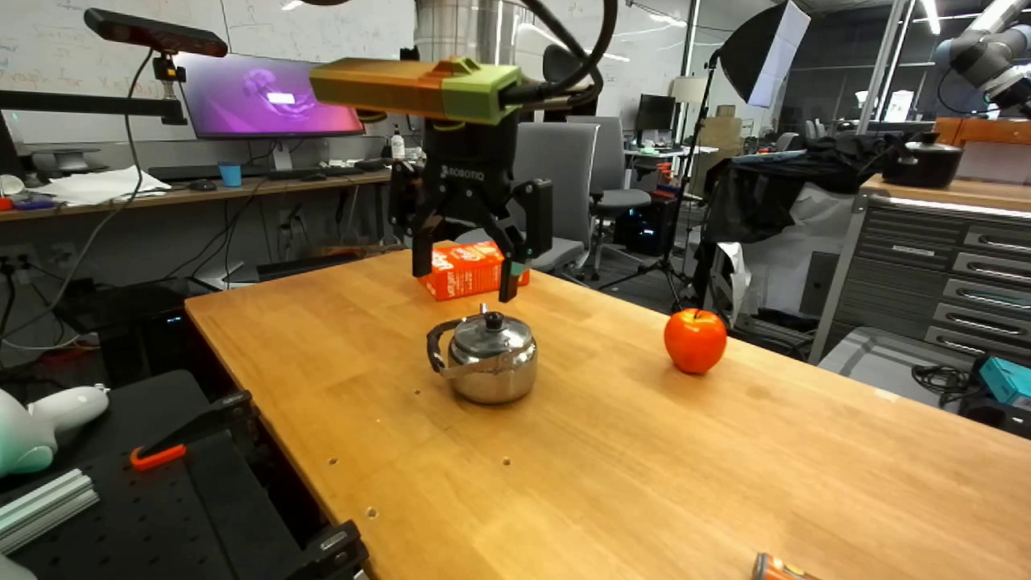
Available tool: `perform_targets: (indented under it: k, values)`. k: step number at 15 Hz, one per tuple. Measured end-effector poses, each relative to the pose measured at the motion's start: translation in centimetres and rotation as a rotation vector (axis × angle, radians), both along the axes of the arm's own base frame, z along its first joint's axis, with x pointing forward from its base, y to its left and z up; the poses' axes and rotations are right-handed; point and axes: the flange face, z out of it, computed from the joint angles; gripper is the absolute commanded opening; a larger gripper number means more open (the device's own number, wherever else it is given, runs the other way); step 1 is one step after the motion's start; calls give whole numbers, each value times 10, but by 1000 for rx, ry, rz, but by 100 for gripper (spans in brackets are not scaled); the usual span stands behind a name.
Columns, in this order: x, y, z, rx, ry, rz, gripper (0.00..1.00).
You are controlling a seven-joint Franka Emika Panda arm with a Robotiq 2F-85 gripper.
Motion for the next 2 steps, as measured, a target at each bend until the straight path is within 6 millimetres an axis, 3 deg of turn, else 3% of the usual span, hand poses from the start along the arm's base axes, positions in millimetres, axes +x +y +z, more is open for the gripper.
perform_targets:
  k: [2]
  values:
    - [0, 0, 0, 0, 0, 0, 100]
